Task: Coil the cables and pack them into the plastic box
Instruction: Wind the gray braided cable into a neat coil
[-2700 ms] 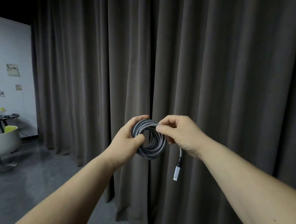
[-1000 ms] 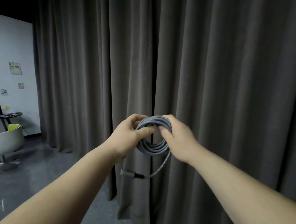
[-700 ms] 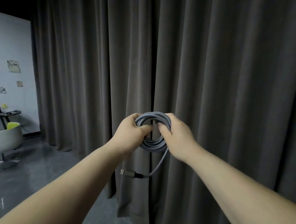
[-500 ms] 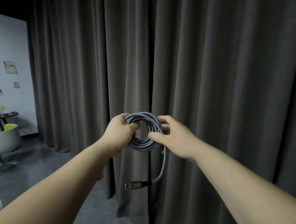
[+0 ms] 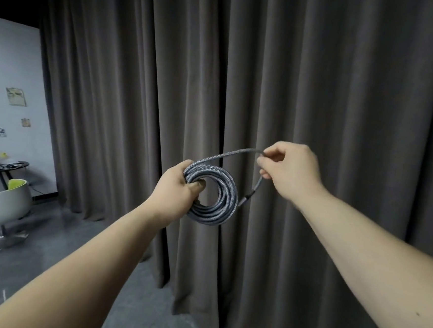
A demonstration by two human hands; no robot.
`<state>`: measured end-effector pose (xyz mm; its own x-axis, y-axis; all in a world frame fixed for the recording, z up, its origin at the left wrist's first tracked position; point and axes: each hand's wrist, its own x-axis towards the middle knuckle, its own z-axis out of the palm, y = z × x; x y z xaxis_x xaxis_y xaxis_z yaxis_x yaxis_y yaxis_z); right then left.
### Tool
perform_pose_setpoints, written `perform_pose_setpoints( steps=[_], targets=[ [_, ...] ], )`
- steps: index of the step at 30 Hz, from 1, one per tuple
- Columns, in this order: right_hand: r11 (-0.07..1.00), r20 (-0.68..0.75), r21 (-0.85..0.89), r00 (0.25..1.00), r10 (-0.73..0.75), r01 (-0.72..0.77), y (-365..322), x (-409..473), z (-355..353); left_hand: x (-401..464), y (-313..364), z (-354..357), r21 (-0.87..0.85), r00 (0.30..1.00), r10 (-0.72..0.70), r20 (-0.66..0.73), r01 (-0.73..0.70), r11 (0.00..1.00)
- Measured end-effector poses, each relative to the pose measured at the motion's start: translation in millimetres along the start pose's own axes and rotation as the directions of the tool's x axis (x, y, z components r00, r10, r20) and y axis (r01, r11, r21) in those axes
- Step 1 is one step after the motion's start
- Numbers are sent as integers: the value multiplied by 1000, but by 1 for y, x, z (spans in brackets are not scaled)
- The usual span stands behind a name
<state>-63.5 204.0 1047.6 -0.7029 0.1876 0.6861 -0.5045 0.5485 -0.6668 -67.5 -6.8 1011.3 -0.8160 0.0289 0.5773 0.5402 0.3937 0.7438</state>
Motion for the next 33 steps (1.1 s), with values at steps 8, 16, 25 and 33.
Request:
perform_pose_setpoints(
  steps=[8,16,25,33],
  targets=[
    [910,93,400,993,73,-104,-4,-4,11,-6,11,9,58,995,82,60,-86,995],
    [804,346,471,914,211,-364,-12,-12,16,-10,13,11,87,978,151,147,-165,982],
    [856,386,307,877,287,-416,-9,-12,15,-17,13,16,94,973,193,124,-205,974],
    [850,457,352,865,208,-391,-9,-17,19,-12,14,16,109,967,244,74,-251,962]
  ],
)
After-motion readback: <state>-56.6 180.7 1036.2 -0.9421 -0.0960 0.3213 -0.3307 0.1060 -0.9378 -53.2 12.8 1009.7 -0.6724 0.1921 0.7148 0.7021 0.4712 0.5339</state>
